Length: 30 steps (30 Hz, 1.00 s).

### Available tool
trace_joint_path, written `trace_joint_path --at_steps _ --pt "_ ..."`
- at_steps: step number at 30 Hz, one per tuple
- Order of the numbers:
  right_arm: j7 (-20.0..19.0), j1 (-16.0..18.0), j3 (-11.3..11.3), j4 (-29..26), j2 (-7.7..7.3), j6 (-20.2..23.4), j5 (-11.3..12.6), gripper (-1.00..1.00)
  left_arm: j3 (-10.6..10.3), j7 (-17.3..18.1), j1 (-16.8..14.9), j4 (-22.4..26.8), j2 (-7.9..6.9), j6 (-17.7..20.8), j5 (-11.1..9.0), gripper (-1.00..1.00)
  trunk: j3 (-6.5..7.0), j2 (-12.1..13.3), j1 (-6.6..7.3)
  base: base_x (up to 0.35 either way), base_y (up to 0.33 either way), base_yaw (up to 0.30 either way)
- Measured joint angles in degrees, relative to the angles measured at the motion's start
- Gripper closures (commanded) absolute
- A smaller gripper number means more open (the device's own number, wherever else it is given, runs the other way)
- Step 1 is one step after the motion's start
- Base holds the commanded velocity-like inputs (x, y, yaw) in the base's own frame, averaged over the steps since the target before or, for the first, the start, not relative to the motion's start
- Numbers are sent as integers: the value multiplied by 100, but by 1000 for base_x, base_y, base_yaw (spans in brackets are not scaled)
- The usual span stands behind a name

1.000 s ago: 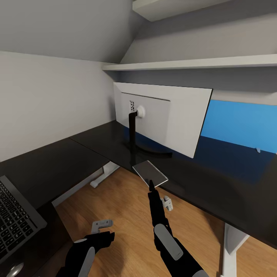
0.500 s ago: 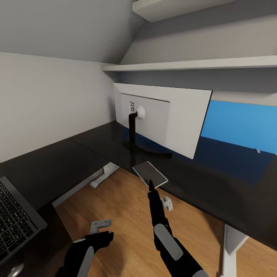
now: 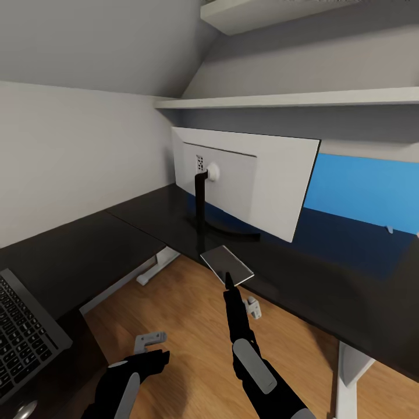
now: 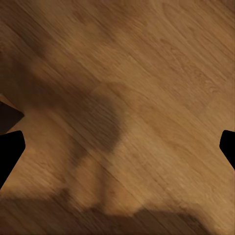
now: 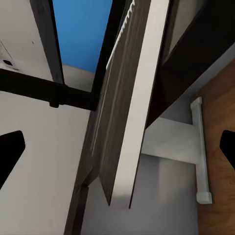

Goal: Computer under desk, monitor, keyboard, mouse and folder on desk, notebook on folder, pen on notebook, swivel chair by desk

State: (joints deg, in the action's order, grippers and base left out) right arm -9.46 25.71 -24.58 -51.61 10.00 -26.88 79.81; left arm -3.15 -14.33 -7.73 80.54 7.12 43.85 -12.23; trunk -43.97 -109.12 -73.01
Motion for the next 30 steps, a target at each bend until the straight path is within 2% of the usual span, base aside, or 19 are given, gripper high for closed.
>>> trace_joint_path --at_steps 15,16,30 --pt "8 2 0 -3 0 0 0 -100 -4 0 -1 0 0 0 -2 -100 0 0 0 0 0 0" --pt "8 1 0 -3 0 0 -2 100 -4 0 -1 0 0 0 -1 -100 0 0 0 0 0 0" --pt "12 2 -9 -4 0 -2 -47 100 -6 0 -3 0 0 0 -9 -100 0 0 0 0 0 0"
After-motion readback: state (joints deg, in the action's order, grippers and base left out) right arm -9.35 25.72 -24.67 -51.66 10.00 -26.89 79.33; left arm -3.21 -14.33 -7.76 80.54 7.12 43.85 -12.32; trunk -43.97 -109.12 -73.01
